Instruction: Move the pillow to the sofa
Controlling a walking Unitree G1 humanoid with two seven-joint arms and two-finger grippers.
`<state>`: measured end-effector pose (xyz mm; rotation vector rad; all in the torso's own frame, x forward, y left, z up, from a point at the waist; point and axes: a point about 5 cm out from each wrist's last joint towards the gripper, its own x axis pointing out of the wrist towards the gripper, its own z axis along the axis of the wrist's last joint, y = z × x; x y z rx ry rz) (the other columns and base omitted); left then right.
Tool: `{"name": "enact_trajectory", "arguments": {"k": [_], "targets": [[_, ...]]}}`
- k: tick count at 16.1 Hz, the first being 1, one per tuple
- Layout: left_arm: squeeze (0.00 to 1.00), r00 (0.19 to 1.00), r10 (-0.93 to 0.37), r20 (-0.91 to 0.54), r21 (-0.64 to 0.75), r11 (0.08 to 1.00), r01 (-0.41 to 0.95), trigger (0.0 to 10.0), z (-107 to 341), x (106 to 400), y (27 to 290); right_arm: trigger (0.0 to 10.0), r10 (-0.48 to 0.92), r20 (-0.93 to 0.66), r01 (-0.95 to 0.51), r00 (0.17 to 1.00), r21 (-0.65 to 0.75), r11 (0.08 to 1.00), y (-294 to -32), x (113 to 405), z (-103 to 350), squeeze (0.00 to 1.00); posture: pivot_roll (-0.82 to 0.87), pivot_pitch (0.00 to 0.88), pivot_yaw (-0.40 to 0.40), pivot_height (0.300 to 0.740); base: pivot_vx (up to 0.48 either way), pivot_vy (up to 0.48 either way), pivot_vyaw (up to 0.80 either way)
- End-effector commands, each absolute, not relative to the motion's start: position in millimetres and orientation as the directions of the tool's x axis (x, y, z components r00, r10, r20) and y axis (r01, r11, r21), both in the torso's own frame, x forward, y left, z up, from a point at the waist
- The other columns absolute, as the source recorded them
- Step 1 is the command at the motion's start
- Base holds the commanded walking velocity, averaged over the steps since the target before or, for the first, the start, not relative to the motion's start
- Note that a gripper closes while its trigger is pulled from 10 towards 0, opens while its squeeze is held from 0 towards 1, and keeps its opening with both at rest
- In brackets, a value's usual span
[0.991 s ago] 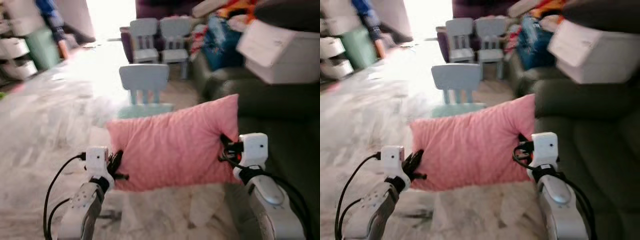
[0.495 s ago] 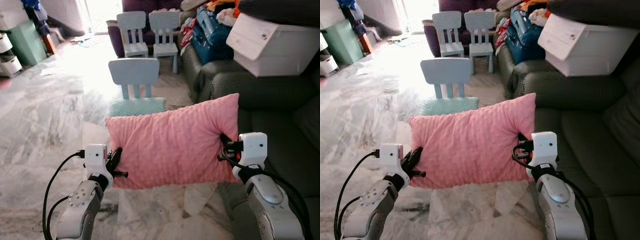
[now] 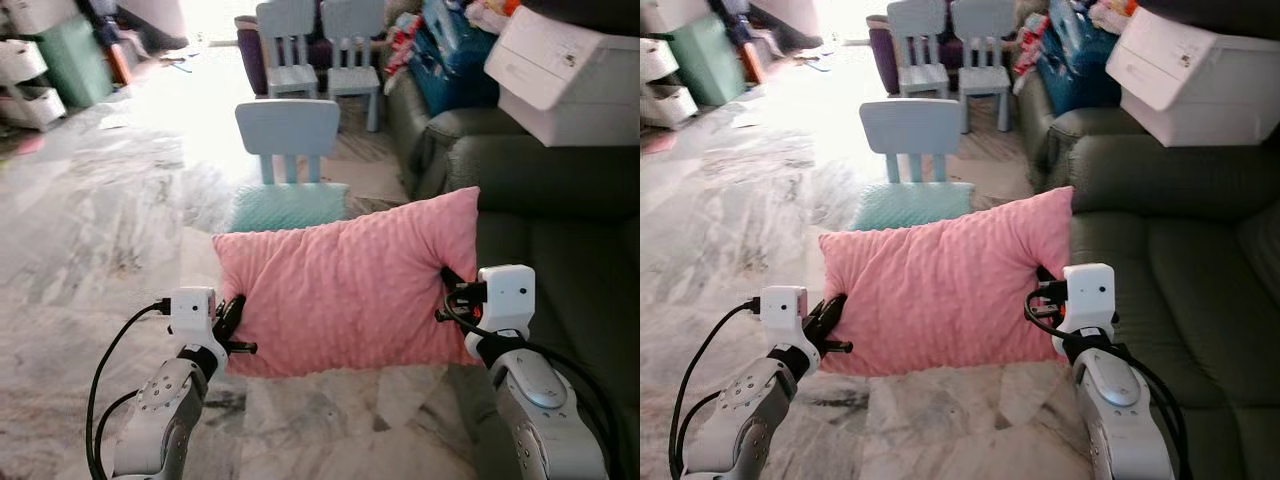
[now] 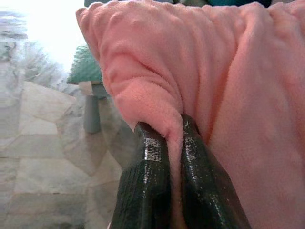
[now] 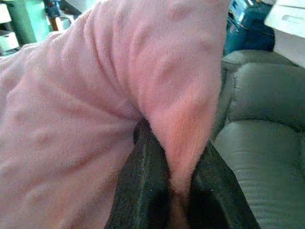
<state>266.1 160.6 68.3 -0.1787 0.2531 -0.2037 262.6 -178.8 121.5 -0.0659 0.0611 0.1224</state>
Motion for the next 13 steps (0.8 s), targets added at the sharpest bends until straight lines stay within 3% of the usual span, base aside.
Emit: {"name": "enact_trajectory", "arguments": {"k": [1,13], "targets": [[0.00,0.956,-0.205,-0.210,-0.195,0.967,0.164,10.0,74.7,267.3,165.7,10.0,0.124,-0.032,-0.126,0.992,-0.066,0.990,-176.5,263.0,128.5,0.00,-0.20,0.048,0.043,0.740,0.000,0.322,0.00],[0.00,0.951,-0.214,-0.222,-0.196,0.966,0.171,10.0,73.5,268.3,163.3,10.0,0.118,-0.029,-0.120,0.993,-0.067,0.991,-177.1,262.6,128.8,0.00,-0.20,0.053,0.047,0.740,0.000,0.405,0.00]]}}
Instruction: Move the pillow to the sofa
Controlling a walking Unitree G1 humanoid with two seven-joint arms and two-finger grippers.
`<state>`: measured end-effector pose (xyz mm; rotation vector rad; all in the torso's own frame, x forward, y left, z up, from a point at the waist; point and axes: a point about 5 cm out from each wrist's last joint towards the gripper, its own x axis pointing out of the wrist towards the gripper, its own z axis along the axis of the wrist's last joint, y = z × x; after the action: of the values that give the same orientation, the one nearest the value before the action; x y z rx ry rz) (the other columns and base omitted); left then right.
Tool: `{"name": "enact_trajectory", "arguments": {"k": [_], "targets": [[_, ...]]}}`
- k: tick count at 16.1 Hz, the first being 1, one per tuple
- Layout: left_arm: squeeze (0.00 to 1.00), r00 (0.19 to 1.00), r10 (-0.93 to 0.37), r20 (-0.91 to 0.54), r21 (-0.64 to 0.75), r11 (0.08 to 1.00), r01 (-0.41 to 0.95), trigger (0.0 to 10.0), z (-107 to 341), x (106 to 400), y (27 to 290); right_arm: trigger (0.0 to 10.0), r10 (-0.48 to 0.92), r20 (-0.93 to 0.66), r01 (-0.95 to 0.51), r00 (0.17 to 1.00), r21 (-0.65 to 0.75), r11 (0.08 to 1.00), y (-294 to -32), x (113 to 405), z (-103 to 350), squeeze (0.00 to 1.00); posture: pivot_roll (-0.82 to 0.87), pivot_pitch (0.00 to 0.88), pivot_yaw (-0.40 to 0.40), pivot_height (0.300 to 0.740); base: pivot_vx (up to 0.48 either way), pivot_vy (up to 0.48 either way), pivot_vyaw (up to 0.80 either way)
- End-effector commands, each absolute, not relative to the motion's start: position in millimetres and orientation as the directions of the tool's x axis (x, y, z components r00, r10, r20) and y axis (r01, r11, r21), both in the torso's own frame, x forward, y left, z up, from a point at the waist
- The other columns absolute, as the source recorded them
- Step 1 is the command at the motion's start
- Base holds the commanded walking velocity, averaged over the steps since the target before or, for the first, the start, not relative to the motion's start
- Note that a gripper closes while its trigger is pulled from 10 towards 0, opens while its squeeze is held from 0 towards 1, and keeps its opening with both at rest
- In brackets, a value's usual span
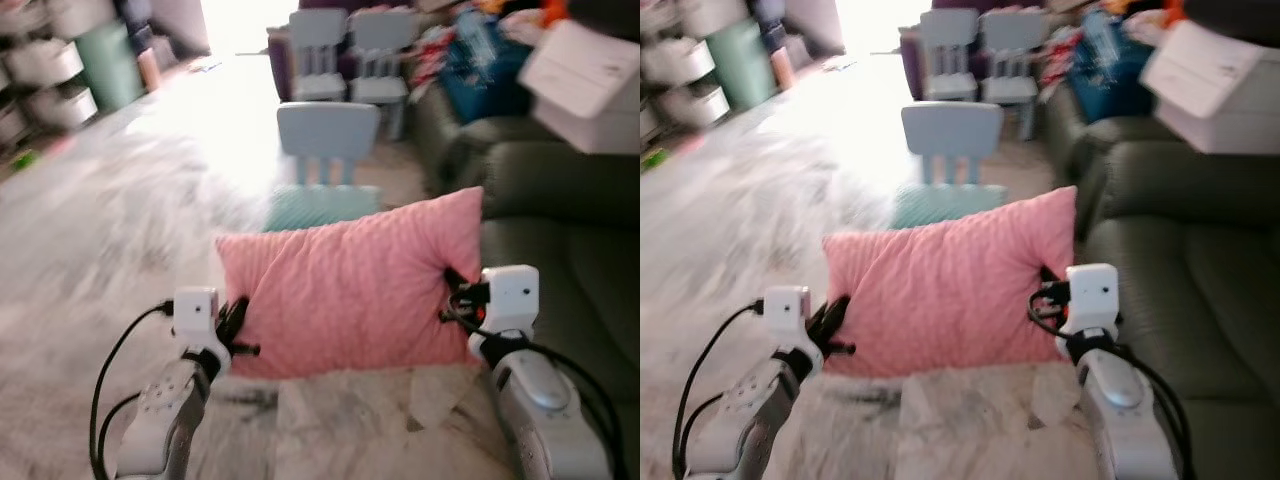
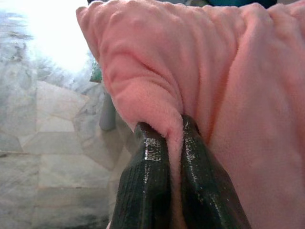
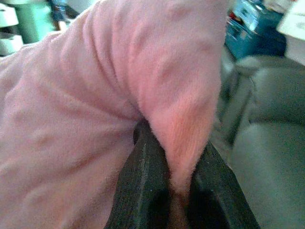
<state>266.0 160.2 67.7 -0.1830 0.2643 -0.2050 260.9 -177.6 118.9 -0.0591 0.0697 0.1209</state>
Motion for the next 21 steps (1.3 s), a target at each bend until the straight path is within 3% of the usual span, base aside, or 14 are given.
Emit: {"name": "enact_trajectory", "arguments": {"k": [1,4,11,21], "targets": [[0.00,0.951,-0.215,-0.221,-0.194,0.966,0.173,10.0,74,268,163,10.0,0.118,-0.030,-0.119,0.993,-0.068,0.991,-177,262,129,0.00,-0.20,0.054,0.047,0.740,0.000,0.458,0.00],[0.00,0.956,-0.217,-0.197,-0.199,0.964,0.178,10.0,76,269,162,10.0,0.118,-0.030,-0.120,0.993,-0.068,0.990,-177,262,129,0.00,-0.20,0.055,0.045,0.740,0.000,0.458,0.00],[0.00,0.955,-0.230,-0.185,-0.171,0.965,0.199,10.0,77,272,159,10.0,0.111,-0.034,-0.113,0.993,-0.075,0.991,-180,264,129,0.00,-0.21,0.051,0.045,0.740,0.000,0.000,0.00],[0.00,0.981,-0.171,-0.093,-0.126,0.979,0.159,10.0,89,284,166,10.0,0.106,-0.044,-0.109,0.993,-0.063,0.992,-180,263,129,0.00,-0.21,0.057,0.039,0.740,0.000,0.000,-0.77]]}}
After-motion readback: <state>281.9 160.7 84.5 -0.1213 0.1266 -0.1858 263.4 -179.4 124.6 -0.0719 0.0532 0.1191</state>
